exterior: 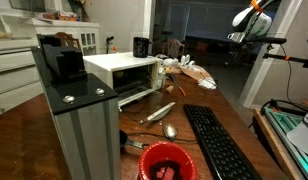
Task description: Move the black cable to the right, then move it backwards
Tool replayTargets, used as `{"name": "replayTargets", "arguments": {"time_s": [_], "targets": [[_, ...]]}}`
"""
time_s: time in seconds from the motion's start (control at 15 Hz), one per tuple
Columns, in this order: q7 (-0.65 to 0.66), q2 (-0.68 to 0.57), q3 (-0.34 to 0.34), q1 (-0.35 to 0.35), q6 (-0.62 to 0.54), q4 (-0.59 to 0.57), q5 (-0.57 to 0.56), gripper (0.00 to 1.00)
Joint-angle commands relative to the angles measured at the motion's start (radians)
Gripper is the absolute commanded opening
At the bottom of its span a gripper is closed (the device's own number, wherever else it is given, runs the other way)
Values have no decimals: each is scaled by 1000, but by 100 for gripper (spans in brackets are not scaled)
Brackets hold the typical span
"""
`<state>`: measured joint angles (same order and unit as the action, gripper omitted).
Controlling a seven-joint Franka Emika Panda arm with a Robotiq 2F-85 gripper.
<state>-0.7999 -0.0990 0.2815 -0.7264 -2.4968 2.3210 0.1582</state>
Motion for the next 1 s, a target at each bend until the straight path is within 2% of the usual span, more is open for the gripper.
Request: {"name": "replayTargets", "arguments": {"time_s": [0.0, 0.13, 0.2, 0.27, 0.6, 0.93], "targets": [[-153, -91, 27, 7, 79, -92, 79, 100], [-243, -125, 11, -2, 73, -104, 154, 100], [-246, -143, 8, -4, 90, -115, 176, 100], [-195, -91, 25, 11, 52, -73, 127, 100], [-201, -99, 25, 13, 51, -78, 132, 100], [-328, -154, 11, -14, 8, -49, 166, 100]]}}
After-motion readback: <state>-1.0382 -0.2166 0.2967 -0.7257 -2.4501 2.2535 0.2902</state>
